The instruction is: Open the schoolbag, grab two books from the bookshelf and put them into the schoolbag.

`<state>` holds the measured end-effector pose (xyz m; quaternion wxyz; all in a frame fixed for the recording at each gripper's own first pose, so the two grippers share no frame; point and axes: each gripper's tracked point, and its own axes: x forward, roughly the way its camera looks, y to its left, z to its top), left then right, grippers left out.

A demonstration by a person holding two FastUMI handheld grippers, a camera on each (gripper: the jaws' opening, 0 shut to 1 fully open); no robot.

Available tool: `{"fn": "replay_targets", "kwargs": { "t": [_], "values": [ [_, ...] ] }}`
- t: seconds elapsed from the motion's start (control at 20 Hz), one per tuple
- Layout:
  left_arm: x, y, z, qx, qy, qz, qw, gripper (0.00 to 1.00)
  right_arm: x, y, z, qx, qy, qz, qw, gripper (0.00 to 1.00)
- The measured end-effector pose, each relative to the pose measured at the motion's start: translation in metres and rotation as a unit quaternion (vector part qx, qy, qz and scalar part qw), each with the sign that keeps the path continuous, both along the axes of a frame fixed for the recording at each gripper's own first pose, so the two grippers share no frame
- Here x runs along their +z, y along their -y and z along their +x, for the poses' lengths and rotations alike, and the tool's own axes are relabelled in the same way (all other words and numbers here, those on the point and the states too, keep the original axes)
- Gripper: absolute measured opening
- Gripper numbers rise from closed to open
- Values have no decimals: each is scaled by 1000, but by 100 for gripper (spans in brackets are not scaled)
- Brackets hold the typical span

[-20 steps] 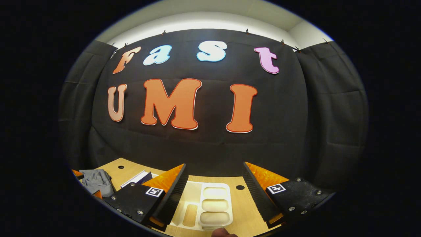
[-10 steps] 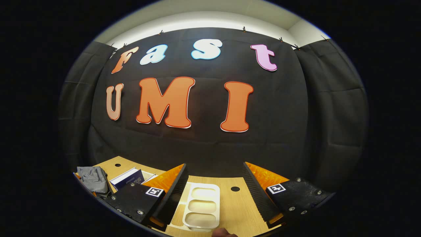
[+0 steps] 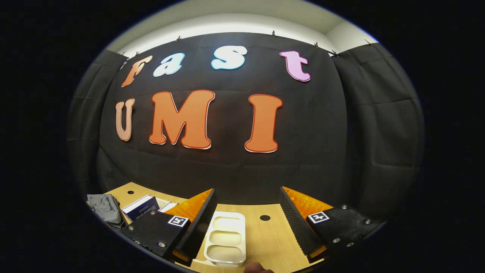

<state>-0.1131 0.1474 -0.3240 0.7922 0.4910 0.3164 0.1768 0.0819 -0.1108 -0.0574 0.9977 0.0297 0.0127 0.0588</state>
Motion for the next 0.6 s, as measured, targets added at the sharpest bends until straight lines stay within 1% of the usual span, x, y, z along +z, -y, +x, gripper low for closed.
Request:
{"fn": "replay_targets", "kwargs": {
  "t": [0.05,0.15,0.2,0.25,0.3,0.35,0.4,0.45,0.55,0.6],
  "values": [
    [5,0,3,-5,3,3,1000,94,0,0,0,-3,2,-1,1000,98],
    [-2,-9,9,-7,-3,-3,1000,88,0,-6,-2,-3,-1,-1,1000,98],
    [-3,-15,14,-6,-3,-5,1000,82,1,-9,-3,-2,-3,-2,1000,98],
    [-5,-20,17,-5,-8,-10,1000,80,2,-13,-5,-1,-1,-3,1000,98],
    [-7,-24,21,-6,-8,-14,1000,60,5,-16,-7,-2,3,-7,1000,98],
    [-11,-29,25,-7,-11,-21,1000,63,7,-22,-8,-2,5,-12,1000,98],
    [-12,-33,29,-8,-12,-25,1000,48,11,-27,-9,-4,9,-18,1000,98],
    [-16,-38,31,-10,-15,-33,999,53,14,-32,-11,-6,13,-23,1000,98],
    [-23,-49,36,-11,-20,-50,998,47,21,-44,-17,-15,18,-27,999,98],
    [-24,-54,40,-15,-22,-56,998,41,25,-51,-21,-22,19,-26,999,98]
  ]
}}
